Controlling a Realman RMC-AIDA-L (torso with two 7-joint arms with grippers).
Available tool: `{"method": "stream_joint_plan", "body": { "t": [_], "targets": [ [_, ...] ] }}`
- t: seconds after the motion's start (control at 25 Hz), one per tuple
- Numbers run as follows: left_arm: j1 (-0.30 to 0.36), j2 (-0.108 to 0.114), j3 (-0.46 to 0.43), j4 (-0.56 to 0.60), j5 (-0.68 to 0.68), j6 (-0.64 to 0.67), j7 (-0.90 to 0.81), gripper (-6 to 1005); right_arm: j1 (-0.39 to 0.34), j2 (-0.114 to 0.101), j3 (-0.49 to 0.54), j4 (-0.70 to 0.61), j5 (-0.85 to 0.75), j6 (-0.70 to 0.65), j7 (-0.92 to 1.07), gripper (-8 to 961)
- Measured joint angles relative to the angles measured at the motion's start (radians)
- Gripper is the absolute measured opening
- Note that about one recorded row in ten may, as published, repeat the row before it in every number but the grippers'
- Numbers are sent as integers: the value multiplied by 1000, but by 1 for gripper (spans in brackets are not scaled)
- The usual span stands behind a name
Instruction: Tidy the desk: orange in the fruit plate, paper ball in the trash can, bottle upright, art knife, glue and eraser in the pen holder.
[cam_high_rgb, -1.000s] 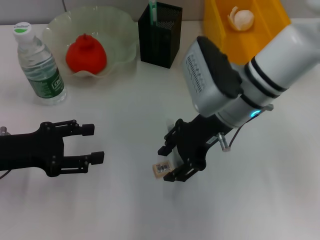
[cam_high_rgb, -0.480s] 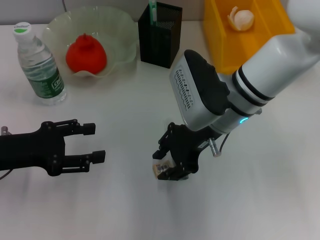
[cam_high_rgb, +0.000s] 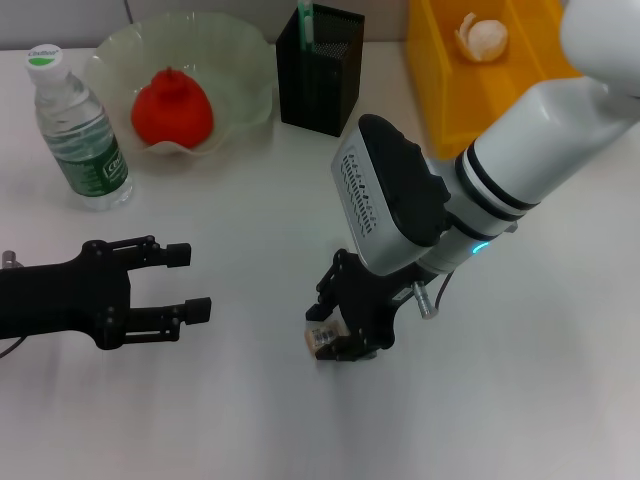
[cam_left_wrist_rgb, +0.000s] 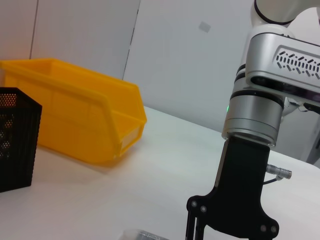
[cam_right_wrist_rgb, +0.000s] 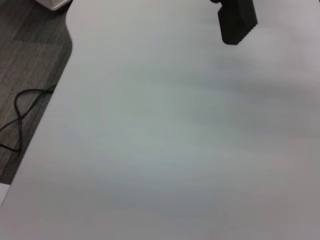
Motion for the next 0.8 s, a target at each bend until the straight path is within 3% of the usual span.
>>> {"method": "stream_joint_plan", "body": {
  "t": [0.2, 0.32, 0.56, 0.8],
  "targets": [
    [-1, 0, -1, 0, -1, -3, 3, 792, 0, 0, 0, 5, 0, 14, 2, 467],
    [-1, -2, -1, 0, -1, -7, 5, 792, 0, 0, 1, 9, 2, 17, 6, 277],
    [-1, -2, -2, 0, -2, -7, 5, 791, 0, -4, 20, 2, 43, 12, 16, 240],
    [-5, -2, -2, 0, -2, -2, 5, 791, -5, -16, 187, -63, 25, 4, 110, 240]
  ]
}}
